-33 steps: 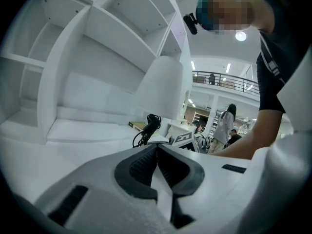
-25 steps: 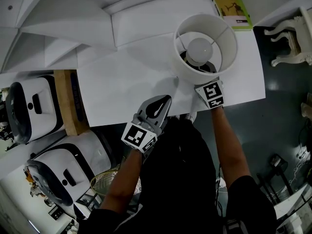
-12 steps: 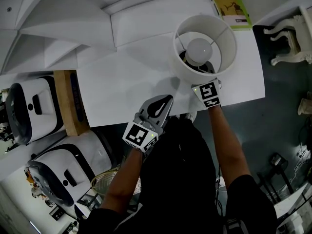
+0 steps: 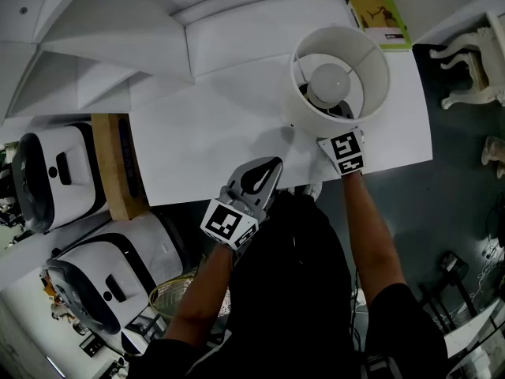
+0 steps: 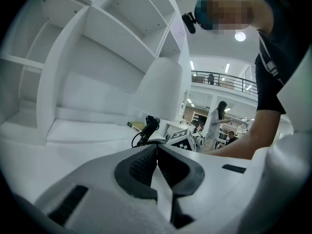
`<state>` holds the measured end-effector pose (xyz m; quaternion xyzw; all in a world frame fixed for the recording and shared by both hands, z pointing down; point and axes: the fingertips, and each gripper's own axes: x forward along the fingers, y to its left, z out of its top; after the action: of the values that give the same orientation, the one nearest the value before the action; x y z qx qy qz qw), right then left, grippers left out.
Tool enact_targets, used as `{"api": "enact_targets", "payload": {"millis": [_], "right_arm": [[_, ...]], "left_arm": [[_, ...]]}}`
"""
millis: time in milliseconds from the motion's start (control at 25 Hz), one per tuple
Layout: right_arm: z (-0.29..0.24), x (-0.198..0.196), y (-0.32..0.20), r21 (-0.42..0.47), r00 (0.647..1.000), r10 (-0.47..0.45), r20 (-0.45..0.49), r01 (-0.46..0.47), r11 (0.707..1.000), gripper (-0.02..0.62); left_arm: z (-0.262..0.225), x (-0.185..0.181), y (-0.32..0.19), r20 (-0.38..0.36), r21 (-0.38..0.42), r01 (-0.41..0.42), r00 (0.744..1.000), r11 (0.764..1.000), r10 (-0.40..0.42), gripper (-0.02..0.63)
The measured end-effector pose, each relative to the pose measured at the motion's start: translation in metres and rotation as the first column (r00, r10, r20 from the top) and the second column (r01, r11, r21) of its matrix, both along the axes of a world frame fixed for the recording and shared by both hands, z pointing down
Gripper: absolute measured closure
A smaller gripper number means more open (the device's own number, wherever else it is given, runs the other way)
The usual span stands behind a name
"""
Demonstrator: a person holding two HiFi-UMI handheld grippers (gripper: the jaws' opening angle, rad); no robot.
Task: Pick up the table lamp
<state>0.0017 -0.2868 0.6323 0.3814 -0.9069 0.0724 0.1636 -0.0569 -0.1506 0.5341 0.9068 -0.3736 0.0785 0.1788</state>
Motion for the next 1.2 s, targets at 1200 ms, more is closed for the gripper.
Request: {"api": "enact_targets", "payload": {"millis": [1200], "right_arm": [[-0.035, 0.008, 0.017, -0.045, 1.000, -0.024, -0.002, 0.024, 0.999, 0.459]], "left_arm": [[-0.025, -0.005, -0.001, -0.031, 0.035, 0.023, 0.999, 0.999, -0.022, 0.588]]}}
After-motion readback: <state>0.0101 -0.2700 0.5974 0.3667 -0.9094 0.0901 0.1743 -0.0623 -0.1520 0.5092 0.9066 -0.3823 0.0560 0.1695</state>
